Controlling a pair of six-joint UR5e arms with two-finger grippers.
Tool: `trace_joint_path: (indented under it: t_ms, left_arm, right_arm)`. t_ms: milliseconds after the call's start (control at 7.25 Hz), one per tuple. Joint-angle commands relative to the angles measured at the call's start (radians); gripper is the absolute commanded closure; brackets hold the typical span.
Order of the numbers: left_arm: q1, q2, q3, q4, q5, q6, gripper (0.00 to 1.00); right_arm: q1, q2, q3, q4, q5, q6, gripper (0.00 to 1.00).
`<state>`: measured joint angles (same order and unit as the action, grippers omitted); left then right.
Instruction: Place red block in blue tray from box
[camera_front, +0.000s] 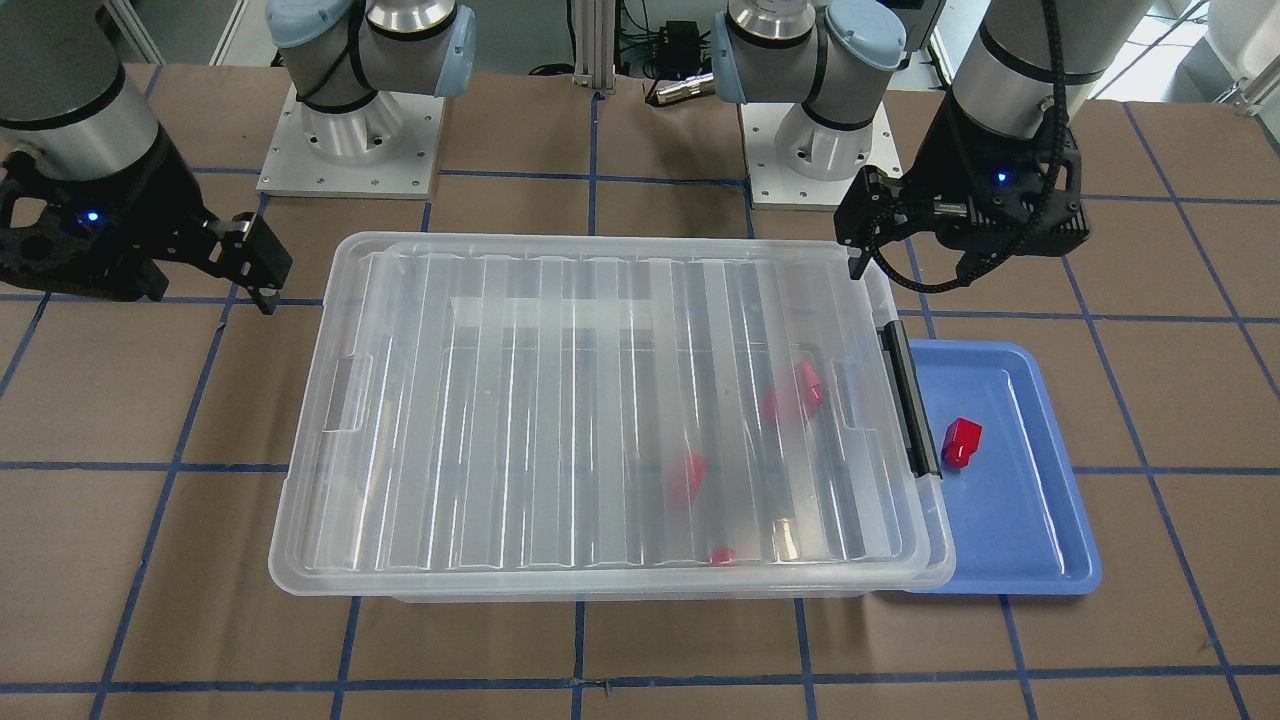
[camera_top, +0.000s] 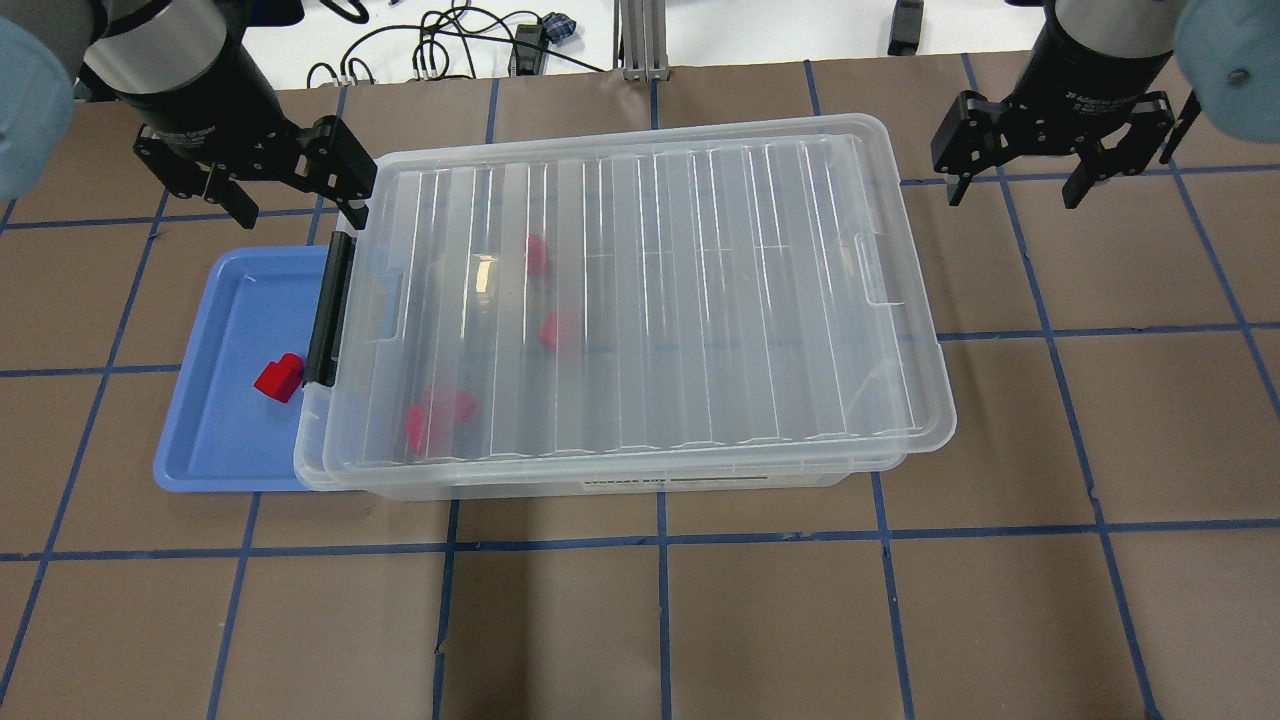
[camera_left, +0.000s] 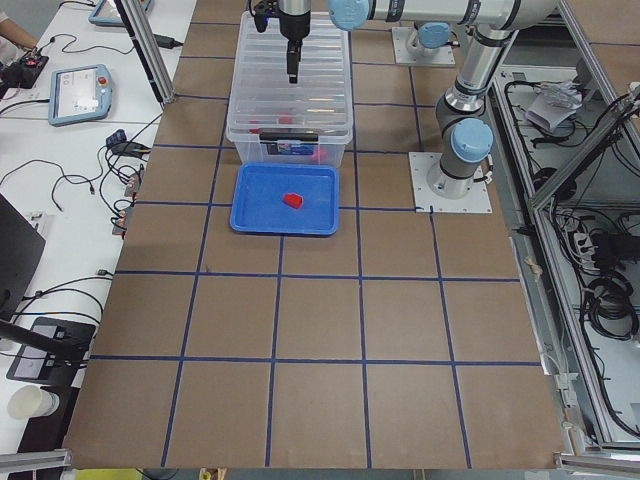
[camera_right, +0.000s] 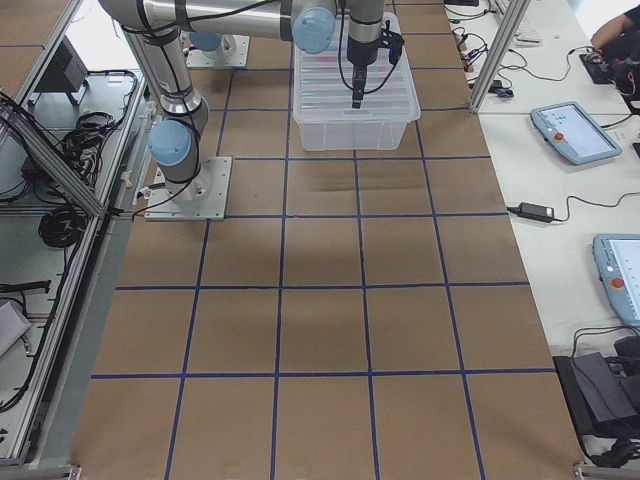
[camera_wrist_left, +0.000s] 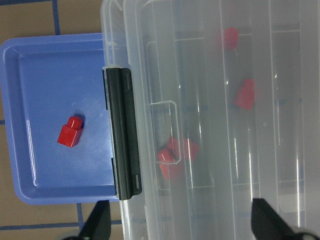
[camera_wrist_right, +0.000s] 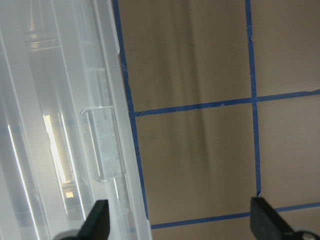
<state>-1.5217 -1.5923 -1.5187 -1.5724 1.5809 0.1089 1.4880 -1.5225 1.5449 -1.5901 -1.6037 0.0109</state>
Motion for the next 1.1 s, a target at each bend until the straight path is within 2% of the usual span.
trace_joint_path:
  t_ms: [0, 276, 414, 552, 690, 966]
  left_arm:
    - [0.000, 0.002, 0.000, 0.000, 0.007, 0.003, 0.00]
    - [0.000, 0.000, 0.000, 0.000, 0.007, 0.003, 0.00]
    - [0.000, -0.005, 0.000, 0.000, 0.005, 0.003, 0.00]
    - [0.000, -0.006, -0.001, 0.003, -0.005, 0.000, 0.00]
    - [0.000, -0.005, -0.001, 0.003, -0.005, -0.005, 0.00]
    - [0.000, -0.001, -0.003, 0.003, 0.002, -0.012, 0.00]
  right_arm:
    - [0.035, -0.033, 0.003, 0.036, 0.002, 0.001, 0.00]
    - [0.038, -0.035, 0.003, 0.036, 0.121, -0.008, 0.00]
    - [0.037, -0.041, 0.004, 0.056, 0.117, -0.009, 0.00]
    - [0.038, -0.051, 0.004, 0.106, 0.058, -0.006, 0.00]
    - [0.038, -0.057, 0.003, 0.105, 0.027, 0.003, 0.00]
    - [0.038, -0.058, 0.003, 0.107, 0.038, 0.009, 0.00]
